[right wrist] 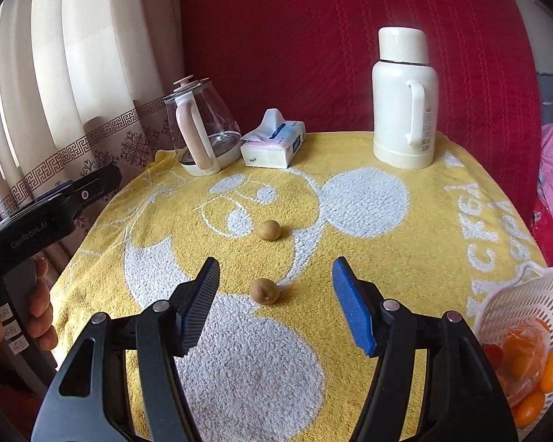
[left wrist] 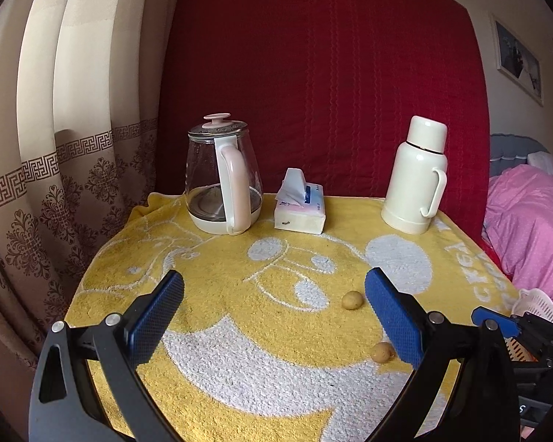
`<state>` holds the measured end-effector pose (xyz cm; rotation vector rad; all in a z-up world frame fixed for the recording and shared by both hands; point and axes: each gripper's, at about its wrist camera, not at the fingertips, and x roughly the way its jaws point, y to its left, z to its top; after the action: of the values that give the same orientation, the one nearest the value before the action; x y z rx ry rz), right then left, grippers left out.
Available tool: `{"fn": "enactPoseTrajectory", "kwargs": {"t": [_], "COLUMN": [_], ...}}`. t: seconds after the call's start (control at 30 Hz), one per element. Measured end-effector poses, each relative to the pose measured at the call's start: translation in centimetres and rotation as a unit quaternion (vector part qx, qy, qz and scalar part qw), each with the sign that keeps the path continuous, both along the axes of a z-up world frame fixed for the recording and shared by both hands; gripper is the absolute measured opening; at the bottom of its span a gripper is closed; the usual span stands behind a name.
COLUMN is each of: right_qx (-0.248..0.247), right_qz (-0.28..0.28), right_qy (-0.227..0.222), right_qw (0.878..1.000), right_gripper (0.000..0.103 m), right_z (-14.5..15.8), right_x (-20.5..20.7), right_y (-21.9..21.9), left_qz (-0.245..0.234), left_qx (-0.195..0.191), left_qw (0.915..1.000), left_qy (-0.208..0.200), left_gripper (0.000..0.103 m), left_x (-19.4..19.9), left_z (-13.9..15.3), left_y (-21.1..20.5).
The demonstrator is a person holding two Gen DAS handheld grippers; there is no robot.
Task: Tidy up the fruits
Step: 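Grasp a brown round fruit on the towel with the right tool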
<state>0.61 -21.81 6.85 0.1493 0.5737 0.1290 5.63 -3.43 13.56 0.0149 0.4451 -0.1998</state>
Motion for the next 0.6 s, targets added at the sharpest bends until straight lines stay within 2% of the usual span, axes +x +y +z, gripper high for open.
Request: {"fn": "enactPoseTrajectory", "kwargs": {"t": [0.6], "right_qx": [-0.021], "right_qz": [0.025], "right_qy": [0.036], "right_qw": [0.999], "right_gripper": [0.065], "right_z": [-2.6], "right_x": [3.3], "right_y": [2.5], "left_qz": [0.031], "left_qx": [-0.008], "left_qw": [0.9984], "left_qy": [0.046], "left_gripper": [0.098], "left_x": [2.3], "left_z": [-3.7], "left_y": [3.0]}}
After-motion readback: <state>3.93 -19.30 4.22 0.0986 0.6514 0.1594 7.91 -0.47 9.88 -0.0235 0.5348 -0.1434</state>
